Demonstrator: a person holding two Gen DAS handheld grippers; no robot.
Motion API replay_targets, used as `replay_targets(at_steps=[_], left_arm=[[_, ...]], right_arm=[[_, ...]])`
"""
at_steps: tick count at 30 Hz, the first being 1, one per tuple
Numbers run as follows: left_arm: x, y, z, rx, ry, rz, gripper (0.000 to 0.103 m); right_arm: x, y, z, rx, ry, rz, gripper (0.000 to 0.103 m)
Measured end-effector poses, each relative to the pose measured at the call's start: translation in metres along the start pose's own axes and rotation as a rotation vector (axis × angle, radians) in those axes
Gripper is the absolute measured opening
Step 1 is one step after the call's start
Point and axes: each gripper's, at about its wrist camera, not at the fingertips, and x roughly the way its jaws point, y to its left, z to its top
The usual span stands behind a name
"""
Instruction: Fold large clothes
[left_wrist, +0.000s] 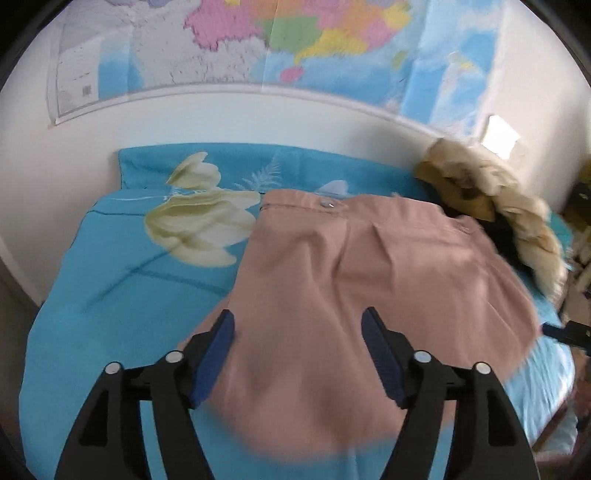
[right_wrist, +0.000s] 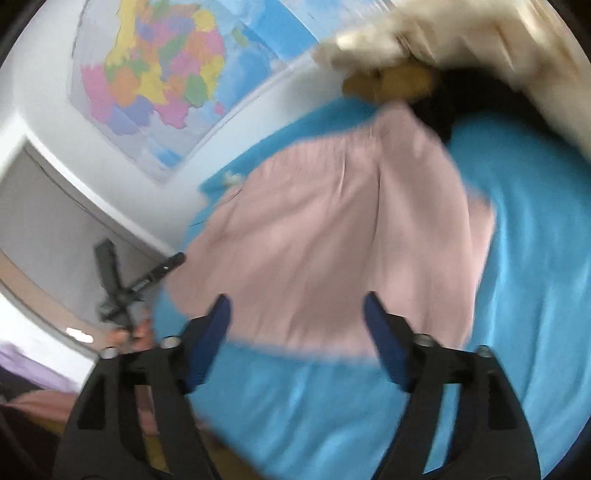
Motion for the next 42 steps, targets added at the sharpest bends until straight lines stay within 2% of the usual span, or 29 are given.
replay_targets(at_steps=[3,4,7,9,11,13,14,16,18,23,26,29,30,31,32,33,34,35,36,38,41,42], left_arm=[[-0.025,0.011,-0.026,-0.02,0.019,-0.128,0.07],[-0.03,0.016,-0.034,-0.048,0.041,-0.205,0.07],[-0.031,0.017,-0.055,-0.092,0.092,-0.333,0.07],[-0.024,0.01,-0.068,-0.111,0.143,-0.356,0.07],[-0.007,0.004,-0.077,-0.149,0.213,-0.4,0.07],[0.011,0.0,-0.079,-0.198,0.262,-0.437,0.07],[0.015,-0.003,-0.078,-0.216,0.246,-0.448,0.074],[0.024,-0.006,-0.074,-0.248,0.249,-0.488,0.075],[0.037,-0.002,-0.068,-0.31,0.212,-0.532,0.079],[0.061,0.001,-0.042,-0.448,0.176,-0.559,0.081],[0.075,-0.009,-0.025,-0.481,0.17,-0.53,0.086],[0.082,-0.014,-0.017,-0.49,0.17,-0.482,0.085],[0.084,-0.012,-0.015,-0.492,0.171,-0.47,0.084],[0.086,-0.01,-0.015,-0.497,0.178,-0.447,0.076],[0.086,-0.005,-0.015,-0.514,0.181,-0.429,0.066],[0.087,0.001,-0.016,-0.538,0.186,-0.423,0.062],[0.088,0.008,-0.017,-0.582,0.19,-0.417,0.053],[0.089,0.013,-0.019,-0.61,0.192,-0.415,0.05],[0.091,0.018,-0.019,-0.646,0.196,-0.42,0.05],[0.094,0.02,-0.017,-0.678,0.197,-0.438,0.061],[0.098,0.013,-0.005,-0.638,0.202,-0.433,0.07],[0.099,0.011,-0.003,-0.624,0.202,-0.426,0.07]], right_arm=[[-0.002,-0.021,-0.029,0.142,0.038,0.019,0.08],[-0.001,-0.028,-0.034,0.184,0.041,0.02,0.08],[0.004,-0.042,-0.038,0.266,0.01,0.003,0.075],[0.01,-0.039,-0.031,0.268,-0.012,0.01,0.077],[0.018,-0.036,-0.023,0.273,-0.028,-0.025,0.078],[0.029,-0.029,-0.013,0.273,-0.053,-0.061,0.085],[0.033,-0.027,-0.009,0.276,-0.061,-0.067,0.09],[0.044,-0.019,-0.002,0.263,-0.086,-0.098,0.092],[0.053,-0.015,0.003,0.261,-0.111,-0.106,0.095],[0.063,-0.014,0.012,0.25,-0.186,-0.139,0.099],[0.072,-0.012,0.021,0.233,-0.224,-0.141,0.099],[0.081,-0.01,0.028,0.188,-0.231,-0.147,0.098],[0.083,-0.01,0.03,0.186,-0.233,-0.125,0.094],[0.084,-0.012,0.033,0.188,-0.227,-0.104,0.088],[0.085,-0.015,0.035,0.196,-0.214,-0.096,0.069],[0.088,-0.024,0.039,0.227,-0.191,-0.052,0.051],[0.089,-0.031,0.041,0.252,-0.182,-0.004,0.043],[0.091,-0.042,0.043,0.294,-0.172,0.04,0.033],[0.092,-0.052,0.043,0.328,-0.174,0.086,0.031],[0.092,-0.061,0.046,0.347,-0.176,0.155,0.033],[0.093,-0.056,0.054,0.323,-0.158,0.173,0.043],[0.095,-0.054,0.055,0.311,-0.151,0.157,0.035]])
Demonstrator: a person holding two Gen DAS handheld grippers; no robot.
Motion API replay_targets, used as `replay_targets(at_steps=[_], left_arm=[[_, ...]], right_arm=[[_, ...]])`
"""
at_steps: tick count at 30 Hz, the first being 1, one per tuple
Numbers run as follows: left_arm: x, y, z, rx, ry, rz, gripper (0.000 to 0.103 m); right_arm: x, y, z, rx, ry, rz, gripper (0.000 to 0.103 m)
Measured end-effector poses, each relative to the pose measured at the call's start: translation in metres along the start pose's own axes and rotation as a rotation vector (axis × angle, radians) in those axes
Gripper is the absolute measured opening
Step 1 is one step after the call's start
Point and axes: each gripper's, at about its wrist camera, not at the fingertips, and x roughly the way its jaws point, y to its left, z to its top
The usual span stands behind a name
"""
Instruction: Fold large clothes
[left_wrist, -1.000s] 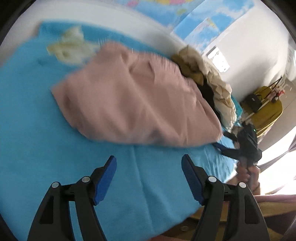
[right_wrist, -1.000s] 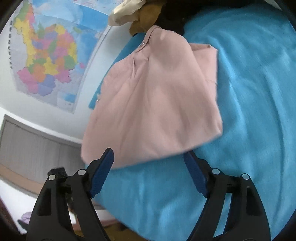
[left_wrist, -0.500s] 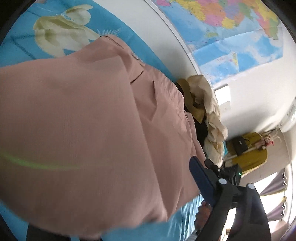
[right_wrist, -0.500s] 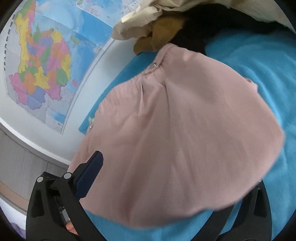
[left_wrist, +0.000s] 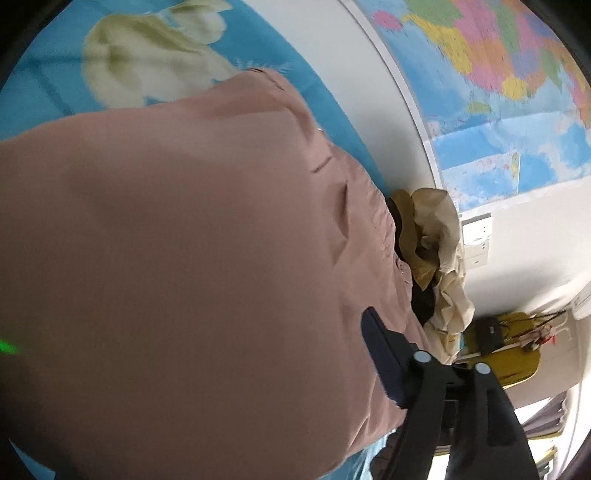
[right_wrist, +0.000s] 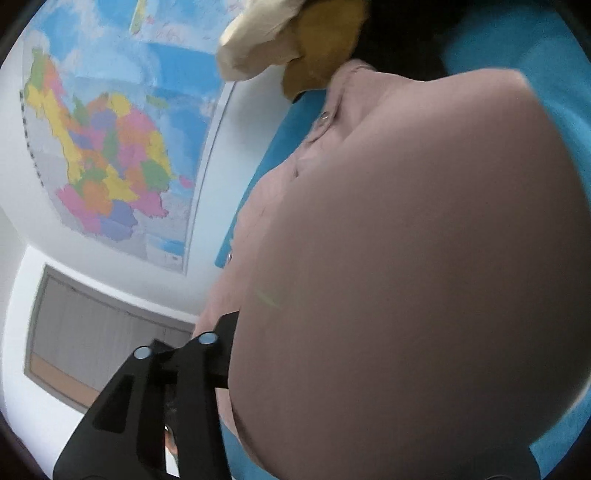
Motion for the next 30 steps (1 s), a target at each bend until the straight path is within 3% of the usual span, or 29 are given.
replay_targets(at_steps=[1,4,5,11,21,25,27,30], left_arm=[[0.002,-0.003,0.002,0.014,-0.001,0.012,0.069],[0.008,-0.004,0.007,0.024,0.01,0.081,0.023],[0.008,-0.003,0.01,0.022,0.017,0.074,0.019],[-0.019,-0.023,0.042,0.078,0.003,0.003,0.013],[-0.096,-0.088,0.15,0.246,-0.152,0.085,0.013],[-0.143,-0.096,0.206,0.275,-0.276,0.132,0.013],[-0.167,-0.094,0.223,0.299,-0.348,0.118,0.013],[-0.2,-0.062,0.235,0.313,-0.444,0.135,0.013]], right_arm=[[0.003,0.003,0.001,-0.016,-0.001,-0.008,0.028],[0.005,0.009,0.002,-0.056,0.007,-0.028,0.022],[0.005,0.015,0.003,-0.076,0.012,-0.04,0.022],[0.001,0.083,0.018,-0.227,0.015,-0.018,0.021],[0.053,0.215,0.081,-0.427,-0.03,0.053,0.021],[0.095,0.271,0.1,-0.48,-0.042,0.117,0.021],[0.115,0.297,0.098,-0.534,-0.07,0.163,0.021],[0.155,0.309,0.084,-0.591,-0.032,0.226,0.021]])
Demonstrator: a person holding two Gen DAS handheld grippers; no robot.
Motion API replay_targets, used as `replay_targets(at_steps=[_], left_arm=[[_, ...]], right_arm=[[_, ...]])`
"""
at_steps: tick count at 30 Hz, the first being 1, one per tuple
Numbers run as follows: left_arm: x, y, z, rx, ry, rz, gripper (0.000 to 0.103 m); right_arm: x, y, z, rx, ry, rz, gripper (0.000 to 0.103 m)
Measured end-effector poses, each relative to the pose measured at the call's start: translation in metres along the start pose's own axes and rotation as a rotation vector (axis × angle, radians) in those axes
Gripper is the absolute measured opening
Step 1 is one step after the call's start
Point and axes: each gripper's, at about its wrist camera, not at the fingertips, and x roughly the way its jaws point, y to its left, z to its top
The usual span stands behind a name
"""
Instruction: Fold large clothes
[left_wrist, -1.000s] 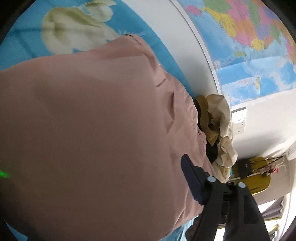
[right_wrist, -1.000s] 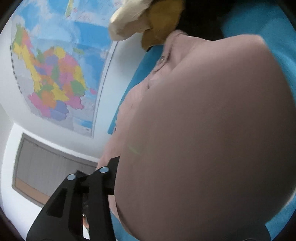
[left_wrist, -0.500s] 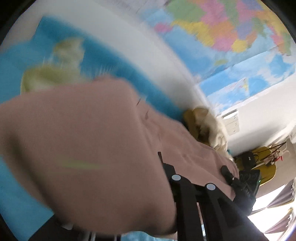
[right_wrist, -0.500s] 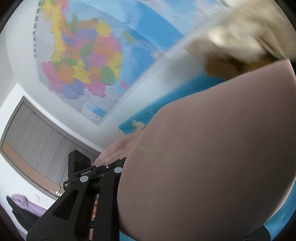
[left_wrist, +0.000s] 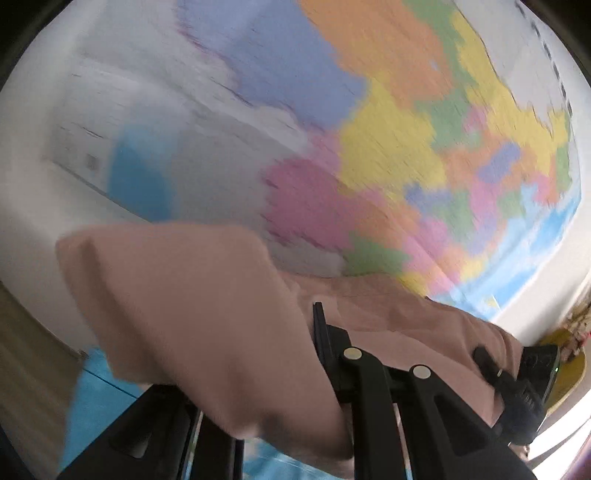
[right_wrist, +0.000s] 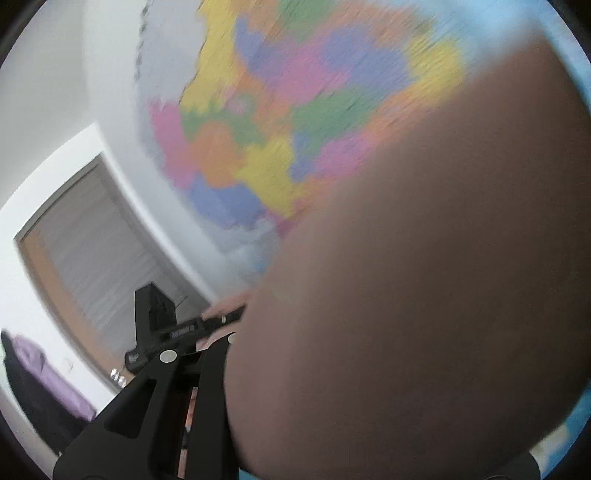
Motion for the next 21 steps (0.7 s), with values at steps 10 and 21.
replay_targets(at_steps=[10,21], left_arm=[[0.026,0.206,-0.105,-0.237,0.152,0.195,0.014],[0.018,0.19,-0.111,-0.196,0.154,0.222,0.037]], right_arm=[[0.141,-0.077,-0.184,0.163,0.499,-0.034,0.024],[0.05,-0.114,-0.173,0.228,0.455,-0.097,0.07]])
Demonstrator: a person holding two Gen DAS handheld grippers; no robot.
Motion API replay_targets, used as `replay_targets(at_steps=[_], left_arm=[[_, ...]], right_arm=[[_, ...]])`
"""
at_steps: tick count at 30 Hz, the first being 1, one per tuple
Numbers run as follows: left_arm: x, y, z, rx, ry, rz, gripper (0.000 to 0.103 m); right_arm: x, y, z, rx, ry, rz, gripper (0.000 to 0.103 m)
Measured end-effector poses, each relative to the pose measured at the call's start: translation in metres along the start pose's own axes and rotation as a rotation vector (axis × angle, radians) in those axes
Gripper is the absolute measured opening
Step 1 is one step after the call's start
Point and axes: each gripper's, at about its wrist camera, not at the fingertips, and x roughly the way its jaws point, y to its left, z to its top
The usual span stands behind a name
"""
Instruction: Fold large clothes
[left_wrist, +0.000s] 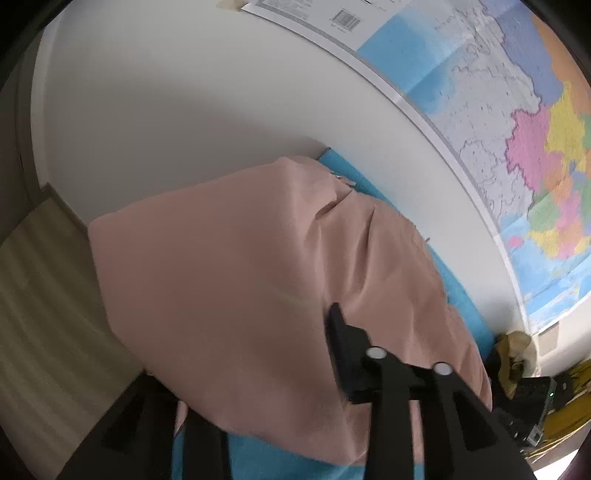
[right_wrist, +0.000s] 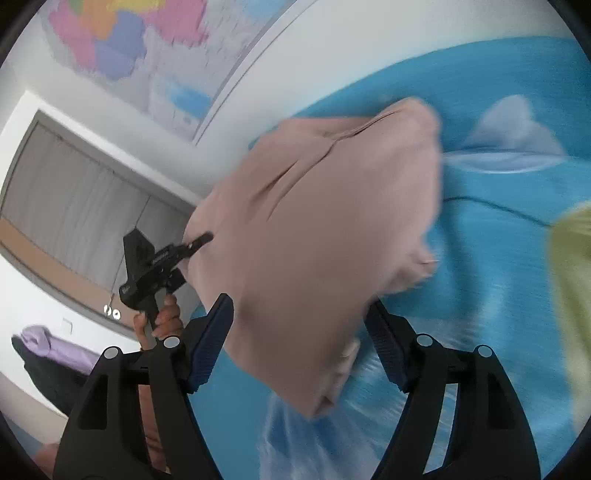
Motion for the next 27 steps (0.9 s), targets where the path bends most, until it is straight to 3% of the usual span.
replay_targets(at_steps=[1,2,3,5,7,8,10,12,13,14,17,18,19,20,21,22,23,27], left_arm=[[-0.002,0.0,-0.001,-0.001,-0.006,0.001,0.04],[-0.004,-0.002,-0.003,0.01,-0.009,0.009,0.042],[-0.004,-0.004,-0.004,0.017,-0.011,0.018,0.042],[-0.004,-0.005,-0.005,0.029,-0.014,0.035,0.038],[-0.001,-0.001,-0.003,-0.003,-0.007,0.028,0.025],[0.001,0.001,-0.001,-0.032,-0.001,0.003,0.021],[0.001,0.006,0.002,-0.07,-0.003,-0.022,0.021],[0.005,0.007,0.003,-0.079,0.012,-0.016,0.038],[0.009,0.008,0.004,-0.084,0.03,-0.044,0.053],[0.012,0.007,0.004,-0.077,0.038,-0.056,0.059],[0.023,-0.003,0.008,-0.038,0.04,-0.026,0.065],[0.026,-0.007,0.01,-0.031,0.025,-0.005,0.064],[0.028,-0.008,0.011,-0.025,0.015,0.007,0.05],[0.03,-0.009,0.012,-0.02,0.007,0.028,0.034],[0.03,-0.007,0.014,-0.038,0.0,0.031,0.028],[0.027,-0.004,0.016,-0.056,-0.011,0.011,0.017],[0.023,-0.003,0.017,-0.064,-0.021,0.004,0.012],[-0.012,0.003,0.025,-0.053,-0.144,-0.014,0.008]], right_arm=[[-0.005,-0.005,0.001,0.014,-0.013,-0.007,0.063],[-0.003,-0.002,0.011,0.018,-0.012,-0.001,0.039],[0.004,-0.006,0.018,0.015,0.007,-0.006,0.03],[0.017,-0.007,0.024,0.013,0.039,-0.032,0.023],[0.037,-0.005,0.03,0.018,0.043,-0.032,0.021],[0.044,-0.004,0.034,0.017,0.045,-0.033,0.022],[0.04,-0.009,0.038,0.037,0.045,-0.039,0.037],[0.031,-0.013,0.04,0.088,0.016,-0.001,0.078],[0.025,-0.018,0.042,0.116,-0.01,0.012,0.08],[0.022,-0.024,0.045,0.141,-0.015,0.037,0.081],[0.028,-0.025,0.049,0.162,-0.004,0.044,0.082],[0.033,-0.023,0.052,0.151,0.002,0.029,0.082],[0.04,-0.021,0.054,0.141,0.009,0.022,0.081],[0.044,-0.02,0.057,0.135,0.01,0.015,0.063],[0.048,-0.018,0.059,0.13,0.014,0.001,0.028],[0.053,-0.015,0.063,0.119,0.024,0.012,0.018],[0.057,-0.009,0.066,0.111,0.021,0.026,0.015],[0.058,0.03,0.083,-0.035,-0.023,0.015,0.013]])
